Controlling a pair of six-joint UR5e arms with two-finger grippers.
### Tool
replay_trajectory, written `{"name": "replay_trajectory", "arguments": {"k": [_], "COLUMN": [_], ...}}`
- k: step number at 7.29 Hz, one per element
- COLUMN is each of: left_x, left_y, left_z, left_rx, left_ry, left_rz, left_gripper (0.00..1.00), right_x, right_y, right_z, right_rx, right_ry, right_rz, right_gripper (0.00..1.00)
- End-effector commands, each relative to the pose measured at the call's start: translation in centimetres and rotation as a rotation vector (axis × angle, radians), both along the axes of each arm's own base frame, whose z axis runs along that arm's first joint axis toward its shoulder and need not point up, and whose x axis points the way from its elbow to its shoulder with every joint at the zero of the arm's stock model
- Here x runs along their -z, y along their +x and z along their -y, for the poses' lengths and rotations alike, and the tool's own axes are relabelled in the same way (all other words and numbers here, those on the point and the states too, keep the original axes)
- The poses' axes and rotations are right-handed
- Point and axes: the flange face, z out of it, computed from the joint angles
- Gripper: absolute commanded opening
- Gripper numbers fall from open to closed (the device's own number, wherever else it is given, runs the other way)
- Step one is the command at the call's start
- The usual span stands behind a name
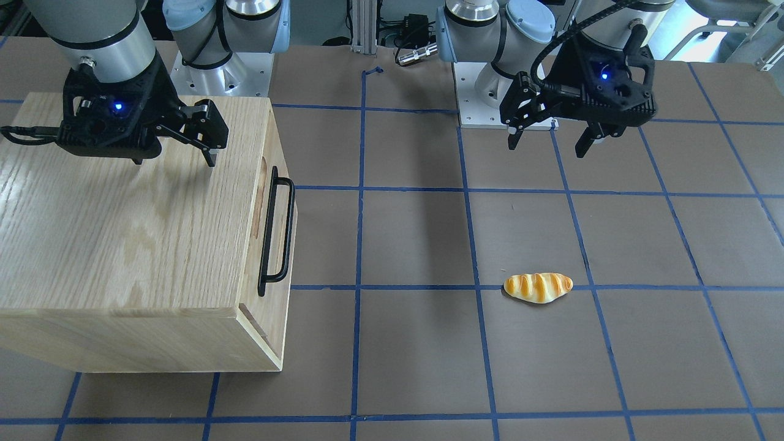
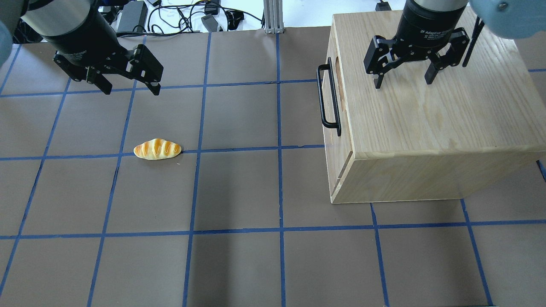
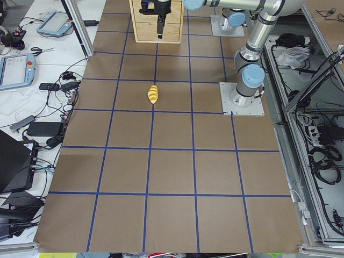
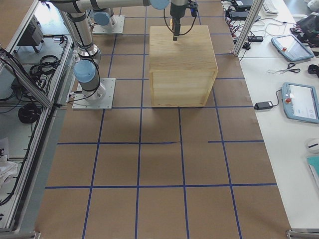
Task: Open upper drawer
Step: 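Raise the left gripper and start moving it toward the cabinet drawer handle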
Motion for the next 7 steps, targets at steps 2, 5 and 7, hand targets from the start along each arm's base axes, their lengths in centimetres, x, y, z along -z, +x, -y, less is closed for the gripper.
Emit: {"name": "replay_trajectory", "arguments": {"k": [2,5,7], "left_x": [0.8,1.4,1.6], "left_y": [0.7,0.3,0.1], "left_z": [0.4,0.8,1.6], "left_rx": [-0.007,0.000,-0.018], "left_ry": [0.015,0.022,0.021], "left_rz": [0.054,0.046,0.008], "left_gripper": [1.00,1.00,1.00], "right_x": [0.0,0.1,0.0], "right_y": [0.0,-0.1,0.0], "right_z": [0.0,0.0,0.0], "right_rx": [0.001,0.002,0.001], "right_ry": [0.000,0.001,0.000], "right_rz": [0.000,0.000,0.000], "right_gripper": [1.00,1.00,1.00]}}
